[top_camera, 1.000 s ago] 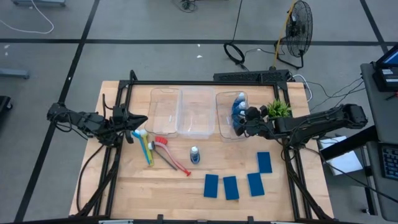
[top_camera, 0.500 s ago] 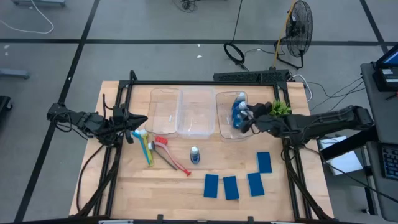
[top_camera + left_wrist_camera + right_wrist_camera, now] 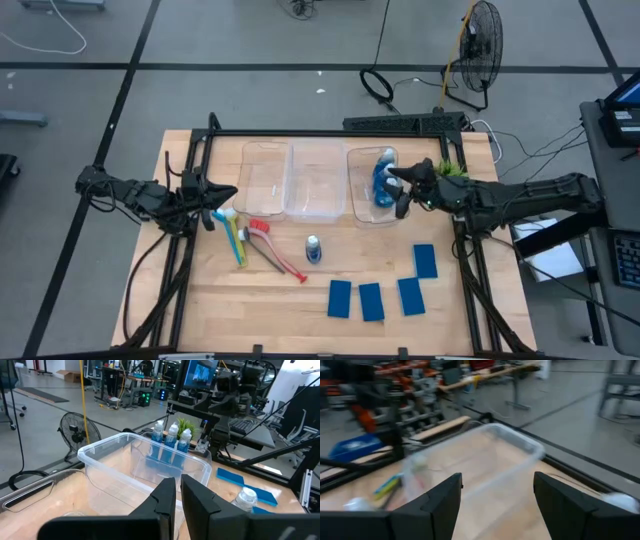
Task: Pick & Place Kitchen Sink Supplies
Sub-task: Put the blue dishwashing liquid bottle into the right transparent bin
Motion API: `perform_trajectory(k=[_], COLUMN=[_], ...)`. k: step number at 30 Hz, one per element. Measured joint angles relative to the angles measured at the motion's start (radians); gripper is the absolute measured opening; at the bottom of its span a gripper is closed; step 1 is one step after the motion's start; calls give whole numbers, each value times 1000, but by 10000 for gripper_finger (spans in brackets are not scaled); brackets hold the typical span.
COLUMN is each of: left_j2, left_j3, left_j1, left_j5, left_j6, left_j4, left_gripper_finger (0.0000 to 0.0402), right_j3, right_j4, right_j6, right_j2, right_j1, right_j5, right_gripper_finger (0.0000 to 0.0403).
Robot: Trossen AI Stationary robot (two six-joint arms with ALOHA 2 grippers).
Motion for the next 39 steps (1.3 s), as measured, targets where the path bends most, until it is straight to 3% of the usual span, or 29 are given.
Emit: perform_trajectory(k=[14,27,34,39], left_j2=[0,0,0,0], left_j3=[0,0,0,0], left_j1=[0,0,0,0], left_j5=[0,0,0,0], left_j6=[4,0,-1,-8], left_j4=[0,-5,-20,-20], left_gripper_finger=[33,33,33,33], right_j3=[0,2,100,218], right_j4=[219,449,390,206], right_j6=[-10,-58,-95,-140], right_j2=[51,228,316,382], right_j1=[15,155,197,203], right_j5=[-418,-421,-448,-459], right_gripper_finger=[209,208,208,208])
